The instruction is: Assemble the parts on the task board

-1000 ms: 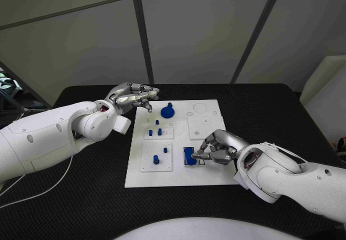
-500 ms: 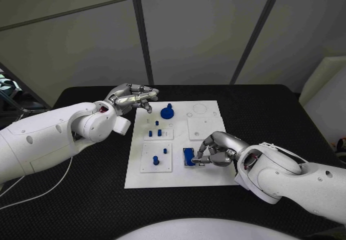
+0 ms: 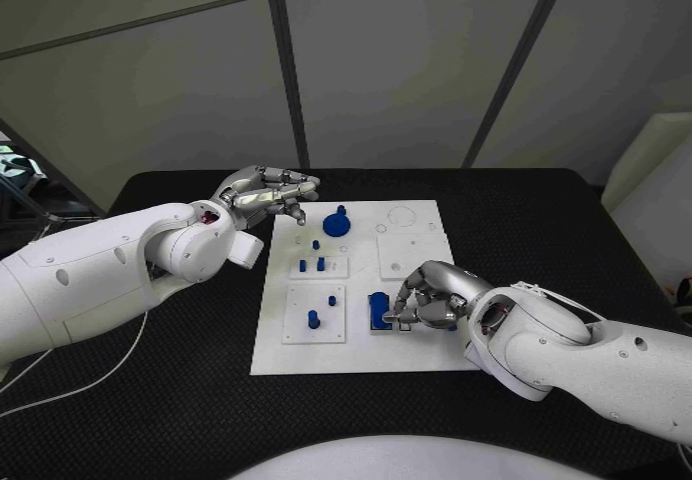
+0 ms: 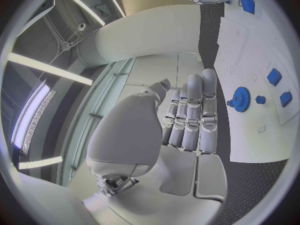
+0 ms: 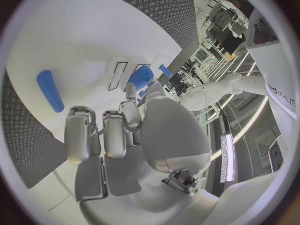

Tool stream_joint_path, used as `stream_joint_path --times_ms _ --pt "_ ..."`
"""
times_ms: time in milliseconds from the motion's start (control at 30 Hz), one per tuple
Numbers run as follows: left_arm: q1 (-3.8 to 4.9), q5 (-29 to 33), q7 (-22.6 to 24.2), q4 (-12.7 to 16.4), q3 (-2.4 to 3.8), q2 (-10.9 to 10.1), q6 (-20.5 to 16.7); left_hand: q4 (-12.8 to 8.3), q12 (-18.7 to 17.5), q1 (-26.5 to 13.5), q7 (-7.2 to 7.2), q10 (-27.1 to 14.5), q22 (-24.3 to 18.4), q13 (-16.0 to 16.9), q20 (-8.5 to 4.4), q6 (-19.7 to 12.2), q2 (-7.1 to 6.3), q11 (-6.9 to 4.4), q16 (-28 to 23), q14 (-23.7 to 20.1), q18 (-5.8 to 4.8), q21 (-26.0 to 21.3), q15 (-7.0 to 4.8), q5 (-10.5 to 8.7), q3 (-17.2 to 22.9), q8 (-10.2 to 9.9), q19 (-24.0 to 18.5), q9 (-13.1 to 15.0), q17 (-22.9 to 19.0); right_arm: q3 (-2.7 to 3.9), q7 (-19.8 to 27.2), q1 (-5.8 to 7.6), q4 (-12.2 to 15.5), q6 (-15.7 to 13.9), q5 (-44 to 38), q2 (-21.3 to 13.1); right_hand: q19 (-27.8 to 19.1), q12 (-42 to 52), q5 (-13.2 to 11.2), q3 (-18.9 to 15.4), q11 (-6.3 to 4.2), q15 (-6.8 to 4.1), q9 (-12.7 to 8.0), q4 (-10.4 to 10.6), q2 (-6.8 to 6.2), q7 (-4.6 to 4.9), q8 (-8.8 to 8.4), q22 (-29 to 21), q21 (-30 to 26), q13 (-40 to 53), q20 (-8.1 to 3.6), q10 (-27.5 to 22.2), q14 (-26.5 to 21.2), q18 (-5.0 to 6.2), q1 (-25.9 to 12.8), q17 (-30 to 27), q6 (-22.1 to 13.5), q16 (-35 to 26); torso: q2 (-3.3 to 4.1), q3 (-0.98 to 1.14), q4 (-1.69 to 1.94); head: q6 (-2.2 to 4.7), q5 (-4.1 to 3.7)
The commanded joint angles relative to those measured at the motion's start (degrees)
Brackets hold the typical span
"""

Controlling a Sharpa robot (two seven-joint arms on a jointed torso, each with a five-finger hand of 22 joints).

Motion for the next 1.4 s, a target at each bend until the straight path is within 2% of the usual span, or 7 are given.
stream_joint_path --times_ms 33,367,567,767,1167,1400 --pt "0.08 0.2 0.2 0.1 0.04 0.0 0.8 0.1 0.2 -0.2 -0.15 -0.3 0.0 0.1 0.35 -0.4 0.21 -0.05 0.3 -0.4 -1.04 -0.1 -0.10 -0.12 -0.2 0.2 0.2 0.0 -0.1 0.02 -1.3 0.05 -0.5 -1.2 -1.0 0.4 0.0 -0.2 0.5 -0.2 -0.45 -0.42 0.1 -0.2 0.10 -0.09 0.40 7.6 0.0 0.1 -0.56 0.2 3.5 -0.86 0.5 2.0 0.3 -0.4 0.05 0.02 -0.02 0.09 0.01" --pt "0.08 0.2 0.1 0.0 0.04 0.2 0.8 0.1 0.2 -0.2 -0.15 -0.3 0.0 0.1 0.35 -0.4 0.21 -0.05 0.3 -0.4 -1.04 -0.1 -0.10 -0.12 -0.2 0.2 0.2 0.0 -0.1 0.03 -1.0 0.05 -1.7 1.2 -0.4 1.6 -0.2 -0.4 0.5 -0.6 -0.48 -0.46 0.2 -0.4 -0.22 -0.12 0.47 7.3 -0.2 0.0 -0.60 0.1 3.4 -0.80 0.8 1.8 0.2 -0.5 0.00 0.06 -0.08 -0.42 0.12" --pt "0.08 0.2 0.1 0.0 0.04 0.1 0.8 0.1 0.2 -0.2 -0.15 -0.3 0.0 0.1 0.35 -0.4 0.21 -0.05 0.3 -0.4 -1.04 -0.1 -0.10 -0.12 -0.2 0.2 0.2 0.0 -0.1 0.03 -0.5 0.05 -2.0 3.9 -0.3 1.8 -0.7 -0.5 -0.1 -0.7 -0.54 -0.52 0.4 -1.6 -0.36 -0.17 0.65 6.8 -0.7 0.0 -0.67 -0.1 3.4 -0.64 3.1 1.5 0.0 -0.7 -0.01 0.04 -0.09 -0.58 0.13" --pt "0.08 0.2 0.0 -0.1 0.03 0.2 0.8 0.1 0.2 -0.2 -0.15 -0.3 0.0 0.1 0.35 -0.4 0.21 -0.05 0.3 -0.4 -1.04 -0.1 -0.10 -0.12 -0.2 0.2 0.2 0.0 -0.1 0.03 0.2 0.05 -2.2 5.6 -0.3 2.1 -0.9 -0.5 -2.4 -0.9 -0.55 -0.53 0.6 -3.1 -0.32 -0.15 0.84 6.6 -0.9 0.2 -0.71 0.0 3.4 -0.58 5.5 1.4 0.0 -0.8 -0.06 0.07 -0.08 -0.72 0.12" --pt "0.08 0.2 0.0 -0.1 0.02 0.2 0.9 0.0 0.3 -0.1 -0.15 -0.3 -0.1 0.1 0.35 -0.5 0.24 -0.05 0.3 -0.4 -1.04 -0.1 -0.10 -0.12 -0.2 0.2 0.2 0.0 -0.1 0.02 0.9 0.05 -1.5 3.2 -1.0 1.7 -0.7 0.4 -3.1 -1.4 -0.66 -0.60 0.8 -3.0 0.07 -0.29 1.18 6.8 -0.7 1.0 -0.75 0.6 3.4 -0.63 5.5 1.6 0.5 -0.7 -0.07 0.09 -0.16 -0.54 0.06" --pt "0.06 0.2 0.0 -0.2 -0.01 0.1 0.9 0.0 0.3 -0.1 -0.15 -0.3 -0.1 0.1 0.35 -0.5 0.24 -0.05 0.3 -0.4 -1.04 -0.1 -0.10 -0.12 -0.2 0.2 0.2 0.0 -0.1 0.02 2.6 0.04 0.5 0.6 -0.5 -0.5 -0.9 -0.3 -2.6 -3.4 -0.25 -0.34 0.6 -1.8 -0.88 0.25 0.50 6.6 -1.0 0.5 -0.63 0.2 3.3 -0.58 3.5 1.2 -0.8 -1.0 -0.09 0.08 -0.14 -0.31 -0.09"
